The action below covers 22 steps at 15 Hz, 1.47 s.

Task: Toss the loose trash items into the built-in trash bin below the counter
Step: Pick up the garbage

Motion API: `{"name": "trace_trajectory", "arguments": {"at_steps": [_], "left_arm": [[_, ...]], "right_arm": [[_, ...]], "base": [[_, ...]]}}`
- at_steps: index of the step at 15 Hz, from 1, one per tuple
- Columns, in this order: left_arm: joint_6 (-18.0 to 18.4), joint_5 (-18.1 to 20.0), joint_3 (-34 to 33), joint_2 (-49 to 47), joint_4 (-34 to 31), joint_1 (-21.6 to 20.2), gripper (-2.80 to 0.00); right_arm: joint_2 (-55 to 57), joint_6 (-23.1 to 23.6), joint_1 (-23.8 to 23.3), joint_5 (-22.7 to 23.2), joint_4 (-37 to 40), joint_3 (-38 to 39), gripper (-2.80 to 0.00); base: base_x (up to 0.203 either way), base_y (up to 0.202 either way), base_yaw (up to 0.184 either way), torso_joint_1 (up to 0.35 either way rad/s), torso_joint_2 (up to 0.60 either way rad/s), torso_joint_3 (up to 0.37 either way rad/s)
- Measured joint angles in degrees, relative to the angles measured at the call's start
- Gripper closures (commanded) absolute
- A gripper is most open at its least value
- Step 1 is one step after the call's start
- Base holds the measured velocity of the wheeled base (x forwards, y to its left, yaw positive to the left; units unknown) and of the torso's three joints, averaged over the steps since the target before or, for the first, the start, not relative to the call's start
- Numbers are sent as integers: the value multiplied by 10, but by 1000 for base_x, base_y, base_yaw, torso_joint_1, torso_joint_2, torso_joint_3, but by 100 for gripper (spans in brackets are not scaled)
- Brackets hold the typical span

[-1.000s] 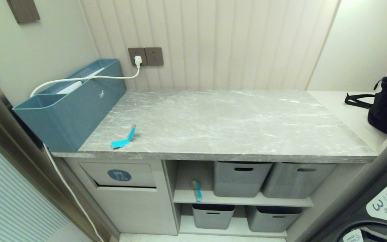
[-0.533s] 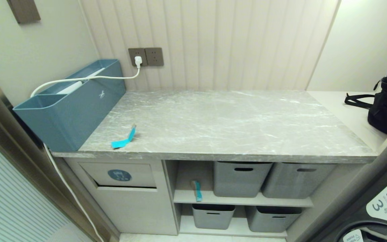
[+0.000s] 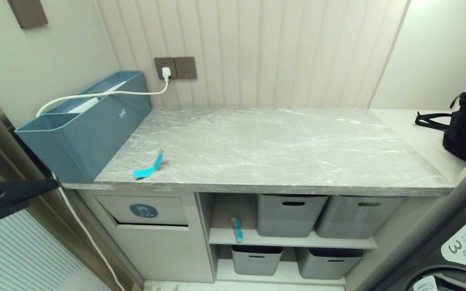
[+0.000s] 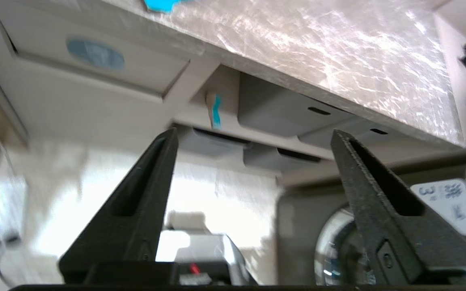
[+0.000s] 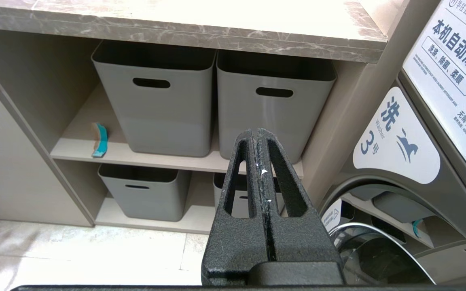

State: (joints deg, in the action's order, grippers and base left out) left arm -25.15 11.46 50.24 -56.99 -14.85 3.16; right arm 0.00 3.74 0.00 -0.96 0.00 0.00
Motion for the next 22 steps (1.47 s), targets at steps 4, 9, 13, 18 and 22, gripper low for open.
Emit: {"name": "trace_trajectory", "arguments": {"at_steps": [4, 9, 13, 18, 22], "left_arm": [[21, 8, 140, -157, -126, 1, -280], [123, 8, 214, -291, -143, 3, -280], [146, -46, 261, -402, -37, 6, -280], [150, -99, 377, -539, 36, 48, -280], [200, -147, 464, -623, 34, 72, -280]], "right_arm": [[0, 0, 0, 0, 0, 0, 0], [0, 0, 0, 0, 0, 0, 0], [0, 0, 0, 0, 0, 0, 0], [0, 0, 0, 0, 0, 0, 0], [0, 0, 0, 0, 0, 0, 0]], "base": [[0, 0, 0, 0, 0, 0], [0, 0, 0, 0, 0, 0], [0, 0, 0, 0, 0, 0], [0, 0, 0, 0, 0, 0], [0, 0, 0, 0, 0, 0]]}}
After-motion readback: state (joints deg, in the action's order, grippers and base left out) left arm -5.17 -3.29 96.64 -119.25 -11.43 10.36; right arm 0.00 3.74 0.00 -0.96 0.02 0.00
